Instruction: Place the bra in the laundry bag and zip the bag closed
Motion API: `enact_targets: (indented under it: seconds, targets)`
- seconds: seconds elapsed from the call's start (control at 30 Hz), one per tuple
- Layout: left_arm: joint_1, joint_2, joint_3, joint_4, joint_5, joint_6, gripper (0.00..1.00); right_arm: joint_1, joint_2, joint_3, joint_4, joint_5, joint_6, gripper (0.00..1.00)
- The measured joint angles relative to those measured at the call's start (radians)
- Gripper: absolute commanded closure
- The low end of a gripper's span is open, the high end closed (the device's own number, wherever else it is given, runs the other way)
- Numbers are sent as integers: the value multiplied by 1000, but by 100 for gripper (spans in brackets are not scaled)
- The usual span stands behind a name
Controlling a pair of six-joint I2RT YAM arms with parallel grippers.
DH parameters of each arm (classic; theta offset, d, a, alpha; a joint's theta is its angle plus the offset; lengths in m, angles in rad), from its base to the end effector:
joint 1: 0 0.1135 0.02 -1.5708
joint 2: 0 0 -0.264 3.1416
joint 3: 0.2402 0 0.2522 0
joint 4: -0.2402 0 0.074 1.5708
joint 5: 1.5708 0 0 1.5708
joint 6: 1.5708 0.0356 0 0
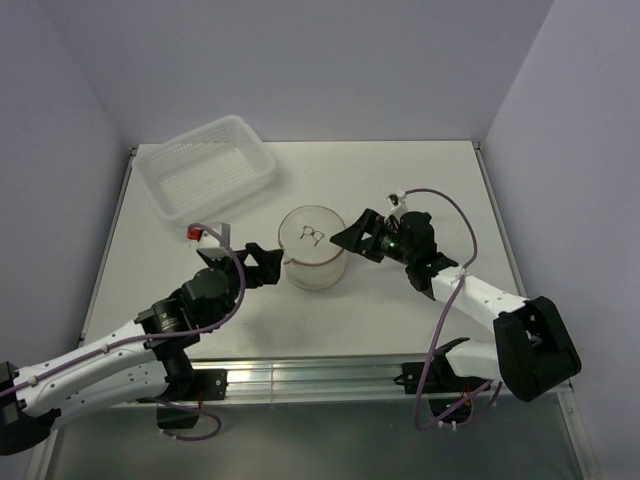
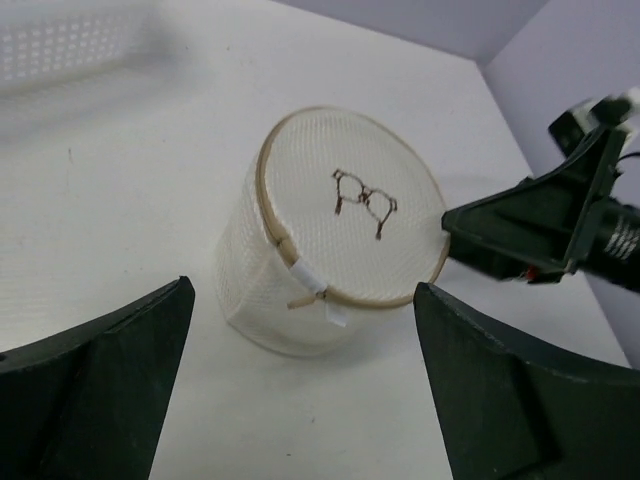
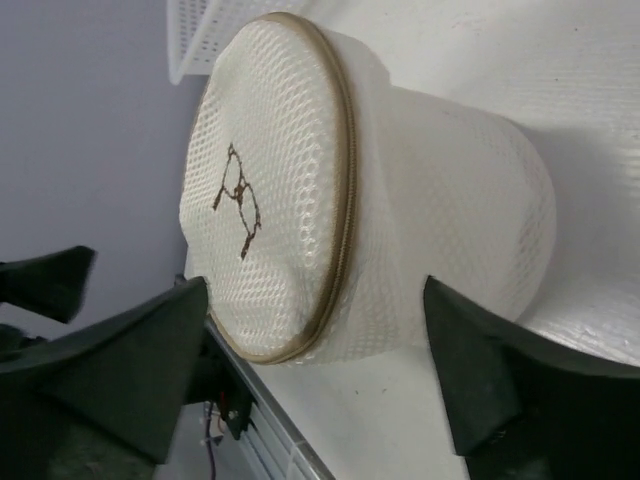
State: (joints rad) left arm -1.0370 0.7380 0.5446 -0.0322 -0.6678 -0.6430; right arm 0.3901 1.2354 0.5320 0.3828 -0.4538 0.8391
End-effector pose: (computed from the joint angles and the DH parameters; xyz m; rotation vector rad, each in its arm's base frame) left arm 0.1085 -0.1403 0.2801 -0.1297 1.7846 -0.6236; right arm 0.2339 0.1130 0.2167 0.1226 2.0606 1.2314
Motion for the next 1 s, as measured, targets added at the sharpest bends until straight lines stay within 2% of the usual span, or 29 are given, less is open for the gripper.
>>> enact_targets:
  seconds: [0.17,0.2,0.47,0.73,0.87,1.0]
  targets:
    - [0,-59,92,-72,-30,-1,4,0,-60,9,-94,50,-41,0]
    - [0,-67,106,-88,-34,0,1,2,-86,9,-116,67,-51,0]
    - [0,-132,165,-207,-34,16,1,8,-489,-16,-256,277,-116,0]
    - [0,-295,199,-316,-29,25,1,9,-834,-46,-467,438,-201,0]
    - [0,-380,200,-369,-40,14,1,9,-936,-30,-547,548,-232,0]
    - [0,-445,198,-414,-44,-1,1,9,-960,-6,-596,613,-246,1]
